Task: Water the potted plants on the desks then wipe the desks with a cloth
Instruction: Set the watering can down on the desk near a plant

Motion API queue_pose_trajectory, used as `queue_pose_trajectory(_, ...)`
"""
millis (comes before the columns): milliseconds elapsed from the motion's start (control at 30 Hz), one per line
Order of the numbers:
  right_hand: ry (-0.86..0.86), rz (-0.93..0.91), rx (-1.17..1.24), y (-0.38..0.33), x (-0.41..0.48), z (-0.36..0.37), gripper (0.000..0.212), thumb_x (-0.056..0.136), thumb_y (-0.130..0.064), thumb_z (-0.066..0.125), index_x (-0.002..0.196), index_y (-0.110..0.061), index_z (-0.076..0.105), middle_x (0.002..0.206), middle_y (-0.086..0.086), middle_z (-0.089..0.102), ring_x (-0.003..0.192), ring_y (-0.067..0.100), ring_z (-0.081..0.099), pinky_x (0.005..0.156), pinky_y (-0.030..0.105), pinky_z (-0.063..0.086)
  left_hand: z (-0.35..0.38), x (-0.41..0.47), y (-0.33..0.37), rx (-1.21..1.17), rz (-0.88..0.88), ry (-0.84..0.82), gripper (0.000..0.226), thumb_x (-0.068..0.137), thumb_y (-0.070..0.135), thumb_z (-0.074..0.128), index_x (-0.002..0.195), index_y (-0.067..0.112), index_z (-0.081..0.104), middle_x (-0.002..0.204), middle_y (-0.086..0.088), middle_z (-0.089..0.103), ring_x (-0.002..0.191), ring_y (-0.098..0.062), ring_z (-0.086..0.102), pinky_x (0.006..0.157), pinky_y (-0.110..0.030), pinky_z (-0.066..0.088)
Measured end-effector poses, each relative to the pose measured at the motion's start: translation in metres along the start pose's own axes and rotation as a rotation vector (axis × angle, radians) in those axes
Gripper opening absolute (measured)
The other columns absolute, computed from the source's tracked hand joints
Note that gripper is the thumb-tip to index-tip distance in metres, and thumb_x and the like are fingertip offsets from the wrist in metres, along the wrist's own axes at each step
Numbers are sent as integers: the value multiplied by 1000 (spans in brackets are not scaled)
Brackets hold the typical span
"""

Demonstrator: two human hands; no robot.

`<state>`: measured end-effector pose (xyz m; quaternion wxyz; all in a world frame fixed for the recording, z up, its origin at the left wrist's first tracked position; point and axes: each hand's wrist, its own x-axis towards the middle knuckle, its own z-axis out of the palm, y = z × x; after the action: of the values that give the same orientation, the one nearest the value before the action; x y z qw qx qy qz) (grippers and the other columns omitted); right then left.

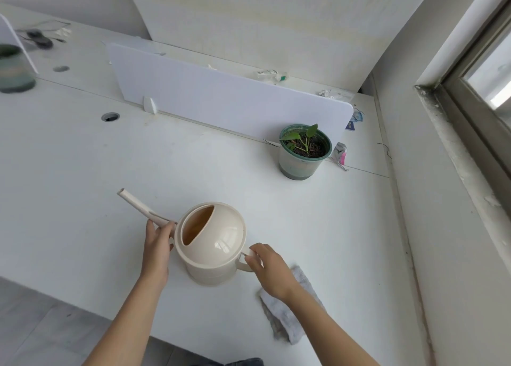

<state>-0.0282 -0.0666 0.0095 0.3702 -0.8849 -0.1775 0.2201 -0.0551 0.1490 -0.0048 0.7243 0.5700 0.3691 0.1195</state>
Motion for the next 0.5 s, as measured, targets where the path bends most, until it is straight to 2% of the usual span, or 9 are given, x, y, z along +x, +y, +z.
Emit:
queue_pose_trajectory(67, -15, 23, 55, 3, 1, -1, 12, 94, -27, 43, 98, -17, 49, 100, 2, 49, 90, 16, 45, 77, 23, 34, 0, -6, 9, 146, -12, 31, 33, 90, 23, 46, 118, 8, 44, 114, -12, 55, 123, -34, 46, 96, -41, 36)
queue_pose_trajectory(133, -48, 66, 171, 3, 1, -4, 29, 92, -28, 48, 118, -15, 49, 114, -2, 49, 101, 12, 47, 86, 20, 36, 4, -16, 24, 294, 34, 87, 46, 90, 25, 48, 130, 4, 39, 136, -16, 44, 129, -32, 39, 97, -37, 32)
queue_pose_trajectory(200, -37, 96, 275, 1, 5, -16, 41, 91, -27, 52, 129, -17, 42, 120, -7, 45, 110, 11, 46, 91, 21, 38, 10, -25, 43, 348, 148, 106, 53, 92, 24, 47, 141, 9, 31, 147, -12, 34, 134, -25, 33, 101, -33, 28)
queue_pose_trajectory(267, 36, 106, 333, 0, 11, -36, 41, 90, -24, 54, 129, -18, 42, 120, -6, 46, 110, 12, 47, 91, 21, 38, 24, -34, 64, 341, 226, 55, 52, 93, 24, 47, 142, 16, 30, 149, -6, 32, 133, -19, 34, 102, -32, 27)
queue_pose_trajectory(400, 178, 171, 396, 10, 23, -85, 36, 91, -22, 52, 126, -19, 45, 117, 0, 49, 105, 13, 49, 83, 22, 38, 75, -40, 88, 371, 306, -124, 44, 93, 23, 48, 136, 20, 40, 143, 1, 40, 116, -9, 40, 94, -25, 28)
queue_pose_trajectory(500, 231, 249, 414, 28, 29, -119, 37, 91, -24, 51, 127, -19, 44, 121, 4, 48, 101, 15, 51, 82, 24, 37, 122, -32, 92, 522, 377, -268, 49, 92, 25, 48, 140, 20, 35, 146, -1, 36, 130, -15, 37, 104, -29, 29)
